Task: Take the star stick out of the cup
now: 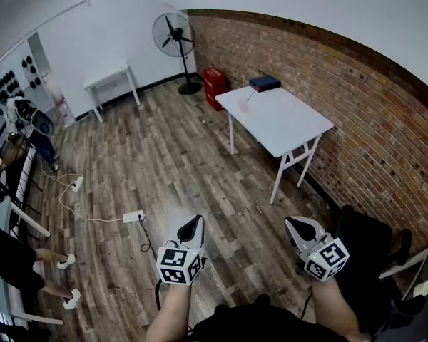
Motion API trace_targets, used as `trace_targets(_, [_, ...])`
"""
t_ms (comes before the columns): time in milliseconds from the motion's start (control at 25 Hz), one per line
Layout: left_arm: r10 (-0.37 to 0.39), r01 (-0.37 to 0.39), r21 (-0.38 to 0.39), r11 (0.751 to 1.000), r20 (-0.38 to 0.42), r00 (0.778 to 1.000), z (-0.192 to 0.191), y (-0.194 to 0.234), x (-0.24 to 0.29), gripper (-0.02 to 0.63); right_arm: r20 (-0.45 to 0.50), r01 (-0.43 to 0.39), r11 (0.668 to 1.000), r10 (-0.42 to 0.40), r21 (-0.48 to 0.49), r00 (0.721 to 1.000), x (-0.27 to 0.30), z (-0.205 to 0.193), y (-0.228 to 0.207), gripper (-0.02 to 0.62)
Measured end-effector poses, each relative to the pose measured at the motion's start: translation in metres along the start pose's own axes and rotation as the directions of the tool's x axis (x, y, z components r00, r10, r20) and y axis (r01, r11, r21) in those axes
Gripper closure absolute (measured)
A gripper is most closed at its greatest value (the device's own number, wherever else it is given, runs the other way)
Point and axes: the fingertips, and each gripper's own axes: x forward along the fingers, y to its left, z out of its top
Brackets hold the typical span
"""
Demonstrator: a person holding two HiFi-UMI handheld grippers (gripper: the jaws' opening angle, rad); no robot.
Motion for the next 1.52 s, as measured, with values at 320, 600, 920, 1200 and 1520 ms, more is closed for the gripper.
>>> trace_targets(320, [0.004, -0.005, -0.005, 1.000, -0.019, 1.000, -0.002, -0.017, 0.009, 0.598, -0.010, -0.010, 1.000, 0.011, 0.015, 1.000, -0.011, -0.008, -0.010, 0.597])
trace_targets(600, [0.004, -0.004, -0.007, 1.000, -0.035, 0.999, -0.004, -0.036, 0.027, 0.598, -0.004, -0.034, 0.999, 0.034, 0.028, 0.999, -0.022, -0.010, -0.031, 0.597])
trace_targets(920, [-0.015, 0.014, -0.010, 1.000, -0.052, 0.999, -0.005, -0.077, 0.057, 0.598, -0.030, -0.107, 0.994, 0.107, -0.003, 0.994, -0.049, -0.012, -0.051, 0.595])
trace_targets(1200, [-0.027, 0.027, 0.001, 1.000, -0.064, 0.998, -0.005, -0.117, 0.070, 0.598, -0.052, -0.093, 0.993, 0.097, 0.067, 0.994, -0.079, -0.033, -0.090, 0.595])
trace_targets(1520, [-0.021, 0.023, 0.021, 1.000, -0.080, 0.997, 0.000, -0.126, 0.085, 0.598, -0.045, -0.081, 0.991, 0.086, 0.109, 0.995, -0.092, -0.039, -0.112, 0.595])
